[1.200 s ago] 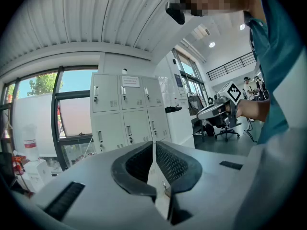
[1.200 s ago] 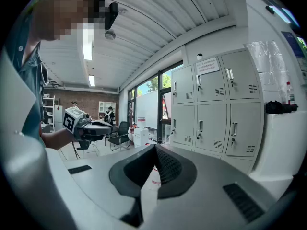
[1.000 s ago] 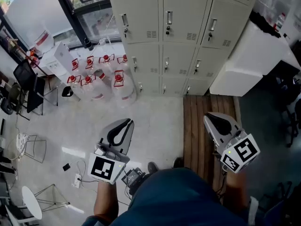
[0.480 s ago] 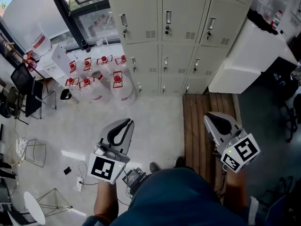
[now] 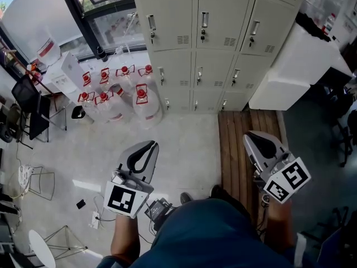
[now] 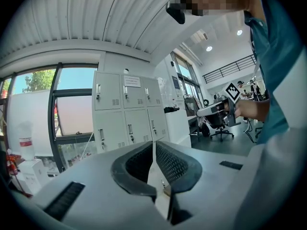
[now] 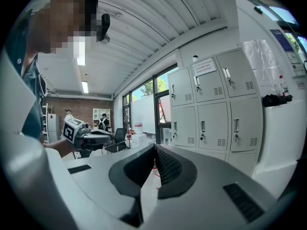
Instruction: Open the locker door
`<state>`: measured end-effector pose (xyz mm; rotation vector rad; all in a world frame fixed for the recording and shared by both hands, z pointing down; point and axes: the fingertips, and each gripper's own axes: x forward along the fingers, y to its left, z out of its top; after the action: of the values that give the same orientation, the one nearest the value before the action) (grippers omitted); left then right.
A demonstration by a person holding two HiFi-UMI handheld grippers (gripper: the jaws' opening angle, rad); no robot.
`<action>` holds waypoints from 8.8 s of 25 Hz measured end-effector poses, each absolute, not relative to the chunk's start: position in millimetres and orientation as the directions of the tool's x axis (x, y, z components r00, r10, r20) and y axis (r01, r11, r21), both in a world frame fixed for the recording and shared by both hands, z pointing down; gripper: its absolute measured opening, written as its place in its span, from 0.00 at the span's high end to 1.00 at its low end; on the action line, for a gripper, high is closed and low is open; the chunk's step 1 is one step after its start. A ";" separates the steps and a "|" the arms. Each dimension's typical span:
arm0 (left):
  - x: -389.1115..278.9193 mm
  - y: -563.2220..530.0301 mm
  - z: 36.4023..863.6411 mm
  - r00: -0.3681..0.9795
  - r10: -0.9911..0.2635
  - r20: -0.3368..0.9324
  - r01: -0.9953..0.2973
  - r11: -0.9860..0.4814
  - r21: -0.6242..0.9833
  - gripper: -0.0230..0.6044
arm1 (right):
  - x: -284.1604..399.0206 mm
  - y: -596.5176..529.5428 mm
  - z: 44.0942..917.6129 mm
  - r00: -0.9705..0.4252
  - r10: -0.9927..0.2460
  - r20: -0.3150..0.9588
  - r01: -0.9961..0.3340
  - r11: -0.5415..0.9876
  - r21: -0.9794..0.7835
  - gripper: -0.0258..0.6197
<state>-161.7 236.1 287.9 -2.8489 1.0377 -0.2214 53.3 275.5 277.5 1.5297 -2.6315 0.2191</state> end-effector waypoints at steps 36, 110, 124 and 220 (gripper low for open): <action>-131.0 133.5 294.2 0.558 -0.821 0.120 -0.813 -0.570 -0.119 0.91 | 95.5 99.5 282.2 -0.689 -0.709 0.153 -0.723 0.686 -0.079 0.91; -110.1 -153.9 332.2 0.793 -0.593 0.137 -0.588 -0.805 -0.077 0.91 | 108.6 -110.9 315.3 -0.454 -0.864 0.217 -0.891 0.445 -0.089 0.91; -140.8 -218.3 326.2 0.611 -0.777 0.151 -0.774 -0.626 -0.093 0.91 | 77.9 -223.1 303.4 -0.670 -0.714 0.204 -0.738 0.669 -0.084 0.91; -102.6 -466.2 374.8 0.300 -0.945 0.131 -0.928 -0.321 -0.189 0.74 | 155.4 -277.2 400.2 -0.652 -0.686 0.324 -0.755 0.627 -0.192 0.91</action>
<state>-102.6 -466.2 374.8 -2.4702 1.7828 -0.3341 155.4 -277.2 400.2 1.1828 -2.6300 0.4611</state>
